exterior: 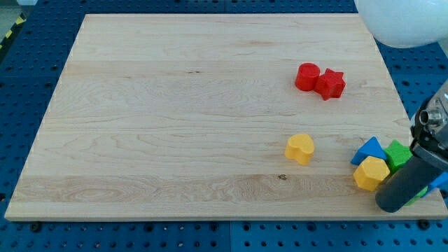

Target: Move your arm to the center of the board

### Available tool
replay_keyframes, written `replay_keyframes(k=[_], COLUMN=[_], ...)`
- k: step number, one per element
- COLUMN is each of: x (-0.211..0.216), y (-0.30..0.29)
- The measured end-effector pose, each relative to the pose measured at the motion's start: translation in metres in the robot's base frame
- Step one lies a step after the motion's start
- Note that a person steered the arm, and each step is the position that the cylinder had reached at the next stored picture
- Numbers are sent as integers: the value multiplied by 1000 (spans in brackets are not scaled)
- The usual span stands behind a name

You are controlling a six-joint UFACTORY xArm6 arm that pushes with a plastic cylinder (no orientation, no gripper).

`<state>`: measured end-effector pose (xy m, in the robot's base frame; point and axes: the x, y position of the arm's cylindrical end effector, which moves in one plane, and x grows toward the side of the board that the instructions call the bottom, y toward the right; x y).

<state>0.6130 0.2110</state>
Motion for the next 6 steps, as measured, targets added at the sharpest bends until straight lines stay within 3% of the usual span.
replay_keyframes(k=[1, 2, 3, 4, 5, 6], x=[5, -38, -60, -71, -141, -157], y=[-17, -113, -219, -286, -265, -167])
